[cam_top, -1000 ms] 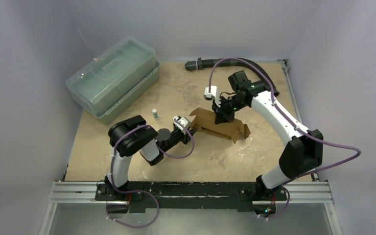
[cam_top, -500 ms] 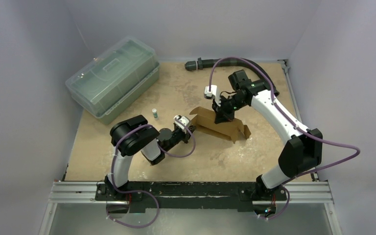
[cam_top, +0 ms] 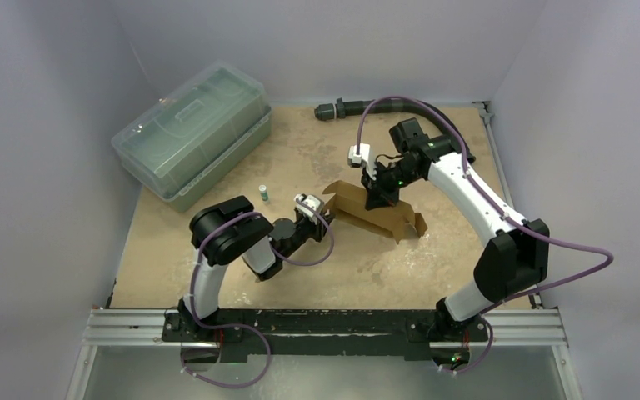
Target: Fold the paper box
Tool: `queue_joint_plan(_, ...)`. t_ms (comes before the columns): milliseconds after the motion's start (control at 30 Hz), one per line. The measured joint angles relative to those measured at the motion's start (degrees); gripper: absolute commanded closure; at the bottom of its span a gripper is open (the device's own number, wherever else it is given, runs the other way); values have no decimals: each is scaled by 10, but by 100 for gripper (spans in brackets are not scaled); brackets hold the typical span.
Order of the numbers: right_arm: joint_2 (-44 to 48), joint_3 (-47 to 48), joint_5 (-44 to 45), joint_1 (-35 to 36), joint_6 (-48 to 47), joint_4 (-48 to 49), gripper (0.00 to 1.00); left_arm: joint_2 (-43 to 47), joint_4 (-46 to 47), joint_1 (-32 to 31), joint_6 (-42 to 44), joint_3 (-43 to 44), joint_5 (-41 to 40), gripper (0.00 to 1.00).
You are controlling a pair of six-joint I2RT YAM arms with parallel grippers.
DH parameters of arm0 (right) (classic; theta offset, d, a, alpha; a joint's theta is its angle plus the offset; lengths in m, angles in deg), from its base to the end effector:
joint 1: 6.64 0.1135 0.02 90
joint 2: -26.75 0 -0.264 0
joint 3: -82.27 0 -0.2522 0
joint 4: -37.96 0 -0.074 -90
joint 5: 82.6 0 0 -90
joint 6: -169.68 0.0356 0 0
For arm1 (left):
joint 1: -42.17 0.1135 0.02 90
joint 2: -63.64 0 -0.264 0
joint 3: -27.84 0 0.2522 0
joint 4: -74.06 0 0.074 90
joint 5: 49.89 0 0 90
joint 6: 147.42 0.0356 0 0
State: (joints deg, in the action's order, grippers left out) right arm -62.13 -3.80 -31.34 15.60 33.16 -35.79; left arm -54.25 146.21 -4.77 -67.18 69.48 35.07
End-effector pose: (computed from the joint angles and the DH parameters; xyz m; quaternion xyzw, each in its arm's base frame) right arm 0.2721 0.1353 0.3048 -0.5741 0.7306 0.2820 0.2390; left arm 0.2157 -0.2263 0.0940 0.2047 0.7026 -0.2949 0.6143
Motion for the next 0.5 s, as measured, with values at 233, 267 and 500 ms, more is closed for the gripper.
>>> queue_joint_plan(233,-2,4,-1,-1,0,0,100,-3,0,-5,-10,5,-29,66)
queue_joint_plan(267,-2,4,-3,-1,1,1,100,-3,0,-6,-11,6,-30,66)
queue_joint_plan(500,-2,5,-9,-2,15,10,100,-2,0,-8,-5,6,-30,60)
